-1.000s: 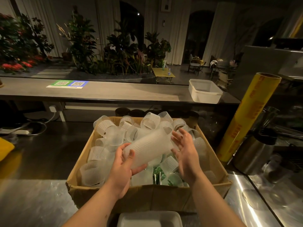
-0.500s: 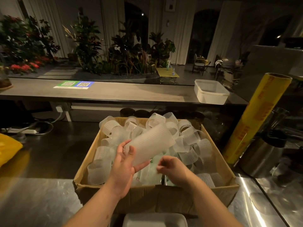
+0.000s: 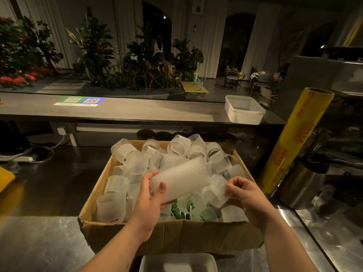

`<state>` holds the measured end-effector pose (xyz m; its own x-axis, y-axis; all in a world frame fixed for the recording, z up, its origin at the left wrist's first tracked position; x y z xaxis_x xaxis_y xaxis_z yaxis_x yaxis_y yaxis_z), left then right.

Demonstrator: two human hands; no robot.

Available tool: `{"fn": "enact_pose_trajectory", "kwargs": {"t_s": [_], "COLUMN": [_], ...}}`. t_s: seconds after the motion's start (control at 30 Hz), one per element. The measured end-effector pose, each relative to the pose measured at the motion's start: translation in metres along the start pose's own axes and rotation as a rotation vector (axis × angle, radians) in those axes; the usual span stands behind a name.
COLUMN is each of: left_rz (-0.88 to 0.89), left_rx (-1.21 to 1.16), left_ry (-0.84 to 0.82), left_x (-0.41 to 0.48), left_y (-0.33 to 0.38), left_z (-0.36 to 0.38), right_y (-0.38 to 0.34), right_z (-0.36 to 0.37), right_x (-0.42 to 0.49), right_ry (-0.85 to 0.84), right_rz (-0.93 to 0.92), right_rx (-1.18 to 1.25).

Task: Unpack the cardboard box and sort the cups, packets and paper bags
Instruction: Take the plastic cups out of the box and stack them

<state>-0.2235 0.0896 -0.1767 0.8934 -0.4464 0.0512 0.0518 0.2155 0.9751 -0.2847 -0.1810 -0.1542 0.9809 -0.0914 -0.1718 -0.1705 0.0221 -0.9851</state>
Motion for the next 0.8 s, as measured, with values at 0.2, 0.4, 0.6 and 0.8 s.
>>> {"fn": "enact_pose_trajectory", "kwargs": {"t_s": [0.2, 0.4, 0.6, 0.8], "left_rz": [-0.033, -0.058, -0.068, -0.052], "left_rx": [0.091, 0.000, -0.036, -0.036], "left_ry": [0.013, 0.021, 0.038, -0.021], "left_x": [0.001, 0.003, 0.006, 0.010], "left_y": [-0.003, -0.003, 0.000, 0.014], "left_z": [0.006, 0.002, -0.006, 0.004], "right_y": [-0.021, -0.031, -0.032, -0.036], "right_z": [0.003, 0.037, 0.044, 0.054], "right_x": [-0.007, -0.005, -0.002, 0.002], "right_ry": [0.322, 0.140, 0.045, -0.093], "right_rz": [-0.208, -0.271, -0.285, -0.333], "right_rx": [0.105, -0.021, -0.075, -0.081]}}
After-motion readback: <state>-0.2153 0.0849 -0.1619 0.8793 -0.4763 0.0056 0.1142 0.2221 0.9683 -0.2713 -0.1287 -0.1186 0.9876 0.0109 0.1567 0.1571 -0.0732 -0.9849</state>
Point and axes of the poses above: each hand's wrist, its own x-axis towards the middle knuckle, its own z-axis out of the palm, y = z × x, the point moved 3 cm from there along x, towards the middle knuckle, and after that the axes turned 11 degrees about -y, right-handed, at the moved point
